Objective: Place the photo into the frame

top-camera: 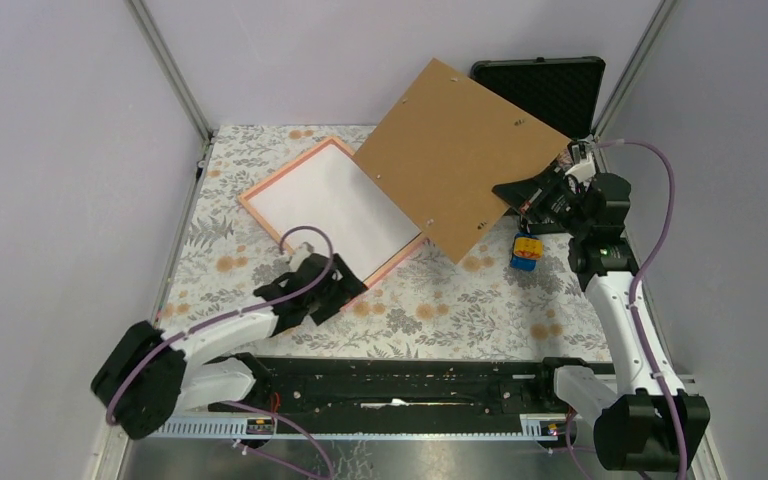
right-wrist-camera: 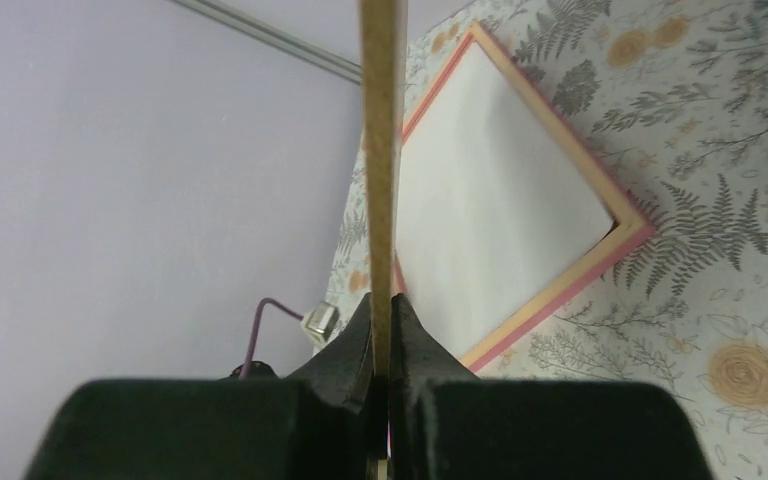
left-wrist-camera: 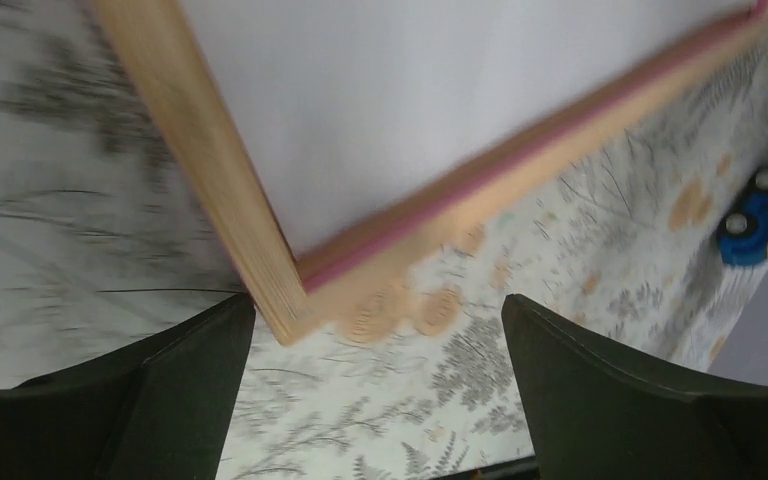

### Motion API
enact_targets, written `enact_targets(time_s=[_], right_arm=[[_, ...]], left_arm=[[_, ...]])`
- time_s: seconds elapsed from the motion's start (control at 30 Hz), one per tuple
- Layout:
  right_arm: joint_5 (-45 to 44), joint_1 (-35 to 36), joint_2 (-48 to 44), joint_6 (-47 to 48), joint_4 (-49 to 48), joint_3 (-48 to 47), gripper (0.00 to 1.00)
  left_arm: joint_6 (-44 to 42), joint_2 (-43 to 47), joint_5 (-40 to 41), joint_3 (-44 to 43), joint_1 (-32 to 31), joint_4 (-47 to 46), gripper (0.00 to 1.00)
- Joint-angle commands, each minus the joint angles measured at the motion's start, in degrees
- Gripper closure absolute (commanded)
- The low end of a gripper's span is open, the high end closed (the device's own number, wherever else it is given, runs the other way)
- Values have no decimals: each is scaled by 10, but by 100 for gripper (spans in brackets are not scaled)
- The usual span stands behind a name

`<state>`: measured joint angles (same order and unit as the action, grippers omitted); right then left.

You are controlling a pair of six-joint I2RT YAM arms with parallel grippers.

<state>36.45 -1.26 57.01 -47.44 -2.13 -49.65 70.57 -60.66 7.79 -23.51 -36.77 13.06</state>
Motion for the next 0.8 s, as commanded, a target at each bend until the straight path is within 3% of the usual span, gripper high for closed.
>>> enact_targets(time_s=[0.0,0.13,0.23,0.37,0.53,0.77], right_arm=[[54,-1,15,-62,-146,16,100],[59,-1,37,-62,-162,35,100],[68,-1,58,-66,-184,47,100],[78,9,94,-90,-230,66,100],[39,105,138,-110,-266,76,100],[-124,247,223,-210,-405,106,100]], left_arm=[[-16,-62,-2,-70,-67,-101,1],[-55,15,52,-66,-70,-83,1],[-132,88,89,-82,-54,-42,1],[-205,127,75,-147,33,27,1],[-246,90,-13,-262,184,17,1],[-233,-22,-31,-394,222,-75,1]])
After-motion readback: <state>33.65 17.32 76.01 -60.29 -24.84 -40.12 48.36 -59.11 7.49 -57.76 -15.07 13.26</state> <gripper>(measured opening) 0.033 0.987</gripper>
